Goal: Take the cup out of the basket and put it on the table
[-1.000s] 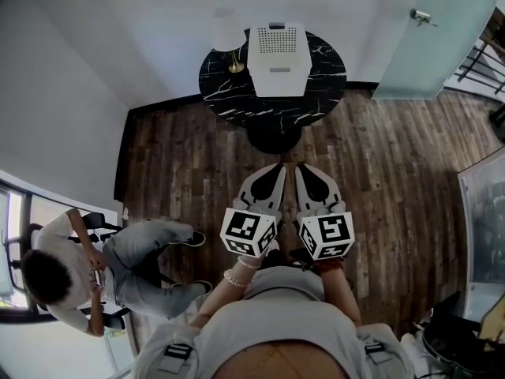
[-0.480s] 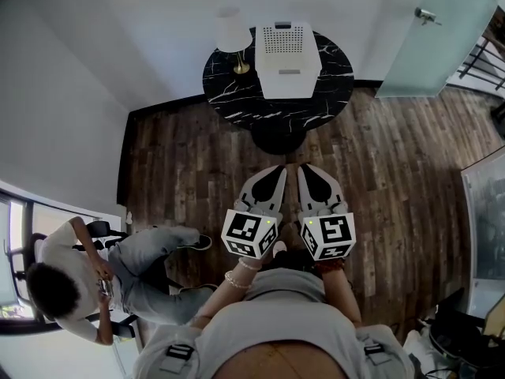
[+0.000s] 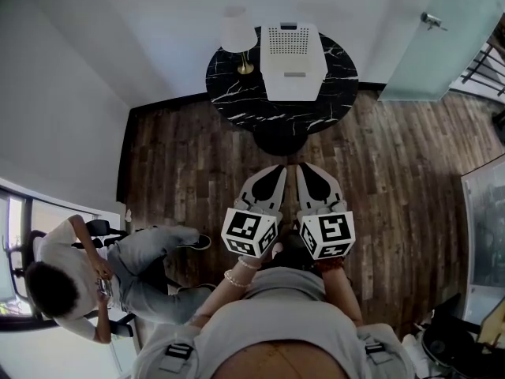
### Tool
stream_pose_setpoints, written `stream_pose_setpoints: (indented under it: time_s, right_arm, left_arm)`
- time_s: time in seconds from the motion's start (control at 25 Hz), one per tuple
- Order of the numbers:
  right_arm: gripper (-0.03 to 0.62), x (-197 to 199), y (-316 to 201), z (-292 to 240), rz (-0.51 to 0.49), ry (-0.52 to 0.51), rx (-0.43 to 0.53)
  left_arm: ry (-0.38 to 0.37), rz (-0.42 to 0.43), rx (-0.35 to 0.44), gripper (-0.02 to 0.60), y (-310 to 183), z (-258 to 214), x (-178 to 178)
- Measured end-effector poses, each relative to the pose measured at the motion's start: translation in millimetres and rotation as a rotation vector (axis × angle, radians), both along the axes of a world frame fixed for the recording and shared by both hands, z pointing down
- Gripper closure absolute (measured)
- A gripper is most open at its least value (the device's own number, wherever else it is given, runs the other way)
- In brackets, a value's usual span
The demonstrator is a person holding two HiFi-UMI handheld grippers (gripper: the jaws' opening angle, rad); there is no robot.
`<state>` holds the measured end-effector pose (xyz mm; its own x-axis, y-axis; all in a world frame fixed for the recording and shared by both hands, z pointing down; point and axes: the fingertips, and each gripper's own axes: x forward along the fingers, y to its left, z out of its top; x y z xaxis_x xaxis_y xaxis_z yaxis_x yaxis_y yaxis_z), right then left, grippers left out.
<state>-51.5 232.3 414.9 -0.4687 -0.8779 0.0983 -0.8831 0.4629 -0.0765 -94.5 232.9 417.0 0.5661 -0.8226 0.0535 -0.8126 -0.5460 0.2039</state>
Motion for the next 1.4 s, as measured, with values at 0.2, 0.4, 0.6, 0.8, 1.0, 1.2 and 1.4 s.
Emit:
stream_pose_setpoints:
  time_s: [0.2,0.4,0.6,0.8,1.0,1.2,1.4]
  right_arm:
    - [0.582,-3.3,-14.2,-2.5,-0.026,-0.012,0.000]
    - [0.582,-3.4,-30.3,-3.4,-0.064,-0.012,0.003]
    - [0.582,1.9,-51.9,-10.0,-0.106,-0.011,0.011]
    - [0.582,12.1,-74.5,-19.5,-0.134,-0.023,0.015]
    - [0.582,26.5,-93.6,-23.6,-0.160,-0.031,0.018]
    - [0.582,43.7,-107.2,-18.8,-0.175,-0.034,0.010]
    - [0.582,61.9,-114.0,-15.1,-0.172,-0.036,0.006]
  left_arm:
    - [-0.016,-0.021,0.010,0.575,-11.9,-3.8,-1.2]
    - [-0.015,-0.044,-0.001,0.575,-27.2,-1.8,1.5]
    - [-0.021,-0.065,0.001,0.575,-47.2,-7.1,10.8]
    - [-0.023,-0.098,0.008,0.575,-67.8,-16.5,20.5]
    - [-0.025,-0.133,0.014,0.575,-85.5,-21.6,31.8]
    - [-0.029,-0.158,0.008,0.575,-97.8,-18.1,47.2]
    - [-0.025,-0.163,-0.002,0.575,-104.3,-12.8,62.9]
